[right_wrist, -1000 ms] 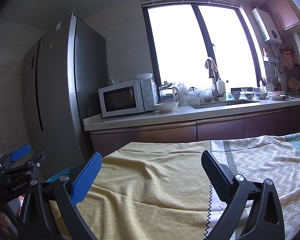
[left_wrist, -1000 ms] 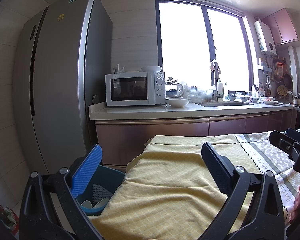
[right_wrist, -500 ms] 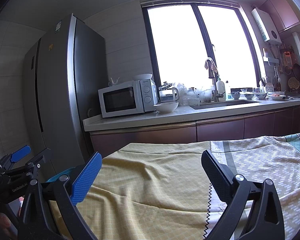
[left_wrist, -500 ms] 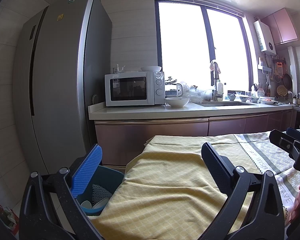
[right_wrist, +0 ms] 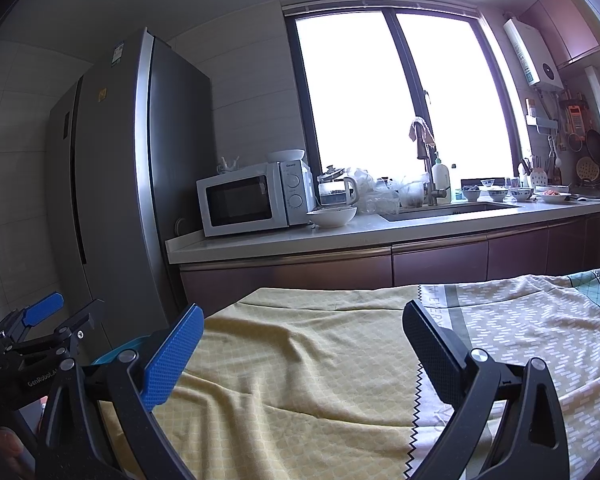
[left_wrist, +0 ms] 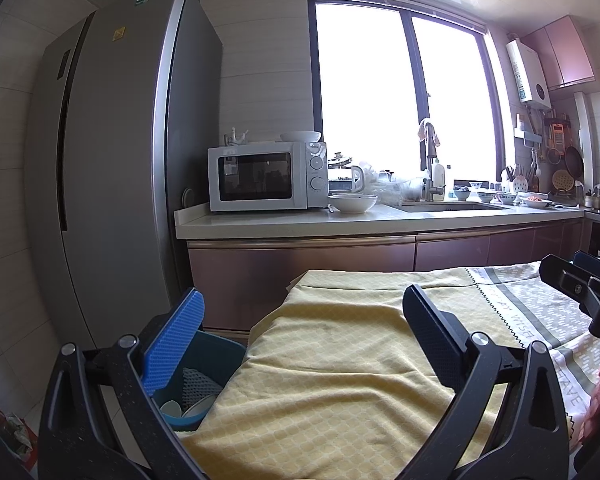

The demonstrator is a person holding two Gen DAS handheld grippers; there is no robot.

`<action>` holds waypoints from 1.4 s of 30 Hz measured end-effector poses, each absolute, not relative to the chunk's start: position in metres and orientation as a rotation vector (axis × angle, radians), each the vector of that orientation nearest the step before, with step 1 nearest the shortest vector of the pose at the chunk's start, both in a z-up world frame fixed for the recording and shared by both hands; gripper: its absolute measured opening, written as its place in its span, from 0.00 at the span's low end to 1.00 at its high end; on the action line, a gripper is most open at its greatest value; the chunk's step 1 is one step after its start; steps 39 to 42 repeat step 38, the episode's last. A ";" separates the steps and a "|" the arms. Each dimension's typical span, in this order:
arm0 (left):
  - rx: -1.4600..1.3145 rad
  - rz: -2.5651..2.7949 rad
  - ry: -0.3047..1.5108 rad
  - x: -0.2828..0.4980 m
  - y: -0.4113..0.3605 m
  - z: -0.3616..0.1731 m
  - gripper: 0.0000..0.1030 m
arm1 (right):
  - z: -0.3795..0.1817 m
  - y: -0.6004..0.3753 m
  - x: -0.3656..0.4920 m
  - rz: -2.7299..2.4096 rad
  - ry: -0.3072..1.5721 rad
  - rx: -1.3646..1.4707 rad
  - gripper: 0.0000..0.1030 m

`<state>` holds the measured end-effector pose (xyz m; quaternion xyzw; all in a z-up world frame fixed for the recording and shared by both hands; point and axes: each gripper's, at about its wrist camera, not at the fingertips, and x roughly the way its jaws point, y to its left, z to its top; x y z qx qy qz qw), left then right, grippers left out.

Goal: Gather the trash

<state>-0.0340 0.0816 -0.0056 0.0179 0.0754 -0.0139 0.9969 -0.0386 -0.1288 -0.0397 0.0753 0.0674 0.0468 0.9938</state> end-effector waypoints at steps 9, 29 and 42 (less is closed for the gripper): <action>0.035 -0.029 0.152 -0.034 0.081 -0.006 0.95 | -0.039 -0.129 -0.040 0.091 0.134 0.150 0.93; 0.038 -0.065 0.186 -0.023 0.075 -0.011 0.95 | -0.042 -0.132 -0.041 0.083 0.137 0.164 0.93; 0.037 -0.151 0.459 0.051 0.060 -0.027 0.95 | -0.050 -0.170 -0.028 0.004 0.217 0.206 0.94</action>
